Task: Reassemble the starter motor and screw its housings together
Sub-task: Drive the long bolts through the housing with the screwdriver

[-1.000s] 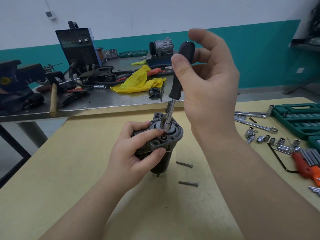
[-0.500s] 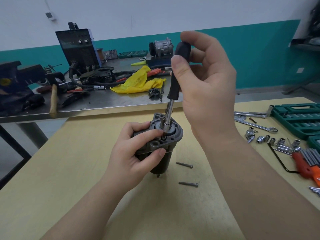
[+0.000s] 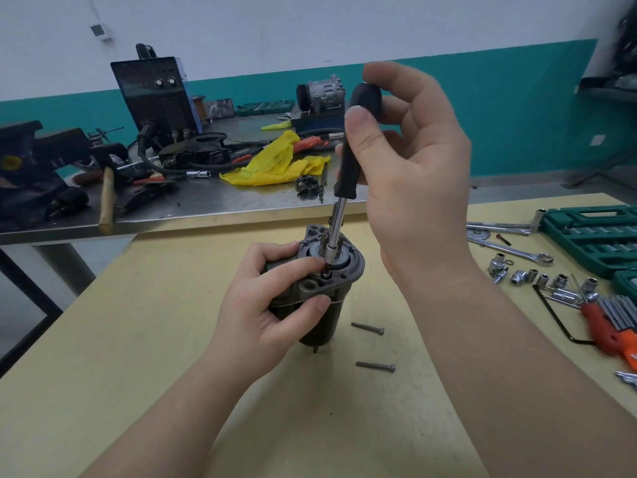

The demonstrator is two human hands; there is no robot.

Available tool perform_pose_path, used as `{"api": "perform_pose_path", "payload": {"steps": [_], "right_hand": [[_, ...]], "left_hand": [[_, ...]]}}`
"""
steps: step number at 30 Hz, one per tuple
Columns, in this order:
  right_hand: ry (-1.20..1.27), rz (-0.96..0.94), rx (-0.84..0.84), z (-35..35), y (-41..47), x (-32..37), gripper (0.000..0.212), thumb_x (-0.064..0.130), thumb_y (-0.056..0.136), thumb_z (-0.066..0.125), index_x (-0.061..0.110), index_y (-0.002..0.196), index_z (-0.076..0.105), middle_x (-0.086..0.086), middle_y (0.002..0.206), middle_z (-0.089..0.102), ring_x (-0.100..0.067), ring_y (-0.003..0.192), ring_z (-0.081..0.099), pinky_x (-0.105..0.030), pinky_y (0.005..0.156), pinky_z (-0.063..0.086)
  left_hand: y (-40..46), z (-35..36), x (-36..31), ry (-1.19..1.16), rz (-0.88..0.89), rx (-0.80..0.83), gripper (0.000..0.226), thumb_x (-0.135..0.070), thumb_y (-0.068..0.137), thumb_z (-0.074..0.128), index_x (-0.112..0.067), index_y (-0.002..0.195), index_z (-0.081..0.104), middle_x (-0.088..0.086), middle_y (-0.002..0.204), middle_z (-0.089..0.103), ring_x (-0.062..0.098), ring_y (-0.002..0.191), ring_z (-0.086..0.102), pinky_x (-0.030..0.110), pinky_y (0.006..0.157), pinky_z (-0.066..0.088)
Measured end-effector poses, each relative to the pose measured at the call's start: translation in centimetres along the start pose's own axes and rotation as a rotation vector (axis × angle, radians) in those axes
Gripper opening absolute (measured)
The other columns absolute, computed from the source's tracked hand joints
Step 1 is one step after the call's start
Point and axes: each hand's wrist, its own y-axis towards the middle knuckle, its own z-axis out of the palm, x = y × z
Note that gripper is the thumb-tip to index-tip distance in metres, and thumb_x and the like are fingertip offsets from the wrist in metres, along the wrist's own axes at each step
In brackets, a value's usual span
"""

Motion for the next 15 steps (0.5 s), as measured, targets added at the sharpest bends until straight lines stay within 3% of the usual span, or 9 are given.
{"api": "perform_pose_path", "payload": {"steps": [4,8,11,15], "right_hand": [[-0.027,-0.022,-0.023,0.11,0.17,-0.24,0.026,0.013,0.100,0.072,0.030,0.119,0.068,0.009,0.096,0.072,-0.019,0.087,0.067,-0.056,0.083,0.062],[0.099,0.038,0.007,-0.12,0.04,-0.30,0.020,0.017,0.107,0.060,0.024,0.121,0.072,0.001,0.105,0.074,-0.036,0.103,0.072,-0.061,0.085,0.063],[0.152,0.085,0.028,-0.31,-0.01,-0.20,0.025,0.014,0.111,0.050,0.022,0.123,0.071,-0.015,0.116,0.074,-0.036,0.094,0.077,-0.053,0.082,0.066],[0.060,0.013,0.049,-0.06,-0.01,-0.09,0.023,0.014,0.107,0.061,0.028,0.125,0.065,-0.010,0.108,0.073,-0.038,0.095,0.074,-0.056,0.082,0.065]], "left_hand": [[-0.01,-0.03,0.05,-0.005,0.007,0.000,0.042,-0.042,0.089,0.076,-0.057,0.127,0.069,-0.022,0.133,0.052,0.022,0.141,0.054,0.017,0.109,0.045],[-0.04,0.00,0.08,-0.004,0.011,0.004,0.042,-0.042,0.089,0.076,-0.058,0.127,0.068,-0.024,0.133,0.051,0.020,0.141,0.053,0.016,0.108,0.045],[0.00,0.03,0.05,-0.011,0.013,0.005,0.041,-0.042,0.089,0.076,-0.058,0.126,0.069,-0.025,0.133,0.051,0.018,0.141,0.052,0.014,0.108,0.045],[-0.01,0.07,0.10,-0.015,0.006,0.003,0.041,-0.041,0.088,0.077,-0.057,0.126,0.070,-0.022,0.133,0.052,0.019,0.141,0.053,0.016,0.109,0.045]]}}
